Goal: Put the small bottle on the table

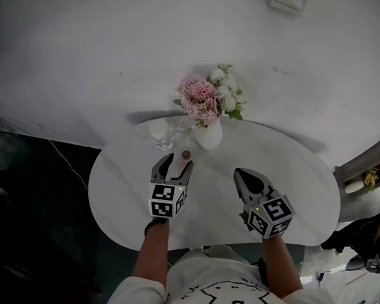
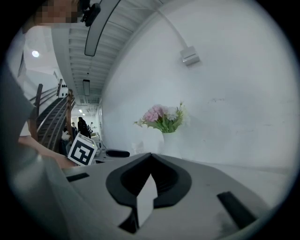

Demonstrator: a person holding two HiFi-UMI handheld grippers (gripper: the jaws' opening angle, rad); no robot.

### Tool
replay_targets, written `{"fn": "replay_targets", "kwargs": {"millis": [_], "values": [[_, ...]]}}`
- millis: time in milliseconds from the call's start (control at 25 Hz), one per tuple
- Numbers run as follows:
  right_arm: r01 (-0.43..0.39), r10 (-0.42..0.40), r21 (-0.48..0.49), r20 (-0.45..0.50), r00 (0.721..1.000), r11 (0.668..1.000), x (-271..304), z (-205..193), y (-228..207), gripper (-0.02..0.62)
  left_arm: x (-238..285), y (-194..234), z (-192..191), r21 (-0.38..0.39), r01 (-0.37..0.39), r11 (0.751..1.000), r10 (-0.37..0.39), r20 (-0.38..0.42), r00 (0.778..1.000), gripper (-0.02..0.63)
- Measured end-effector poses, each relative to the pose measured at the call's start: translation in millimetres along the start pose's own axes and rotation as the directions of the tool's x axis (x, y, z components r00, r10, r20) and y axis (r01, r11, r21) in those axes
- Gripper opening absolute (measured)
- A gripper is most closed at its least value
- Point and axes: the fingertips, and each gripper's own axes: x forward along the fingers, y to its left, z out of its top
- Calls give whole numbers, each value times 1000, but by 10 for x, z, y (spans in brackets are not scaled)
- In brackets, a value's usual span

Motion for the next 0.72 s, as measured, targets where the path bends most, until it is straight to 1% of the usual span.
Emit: {"fn": "replay_targets", "kwargs": {"millis": [120,320,400,560,720], "values": [[-3,3,-21,7,1000,1000,-134,62,61,-8,-147,-52,69,10,-13,1000,13,13,1000,261],[-30,30,3,68,997,1000,-323,264,161,-9,-385,-171,232,32,-27,999,26,30,999,261],[-39,39,3,78,996,999,-380,318,205,-8,-490,-212,299,38,-34,999,32,38,999,261],[-70,70,-4,57,996,998,-455,355,331,-9,-688,-231,419,35,-57,998,55,49,997,261],[-92,92,-15,47,995,996,-506,426,392,-9,-888,-204,517,15,-90,996,89,66,994,261]]}}
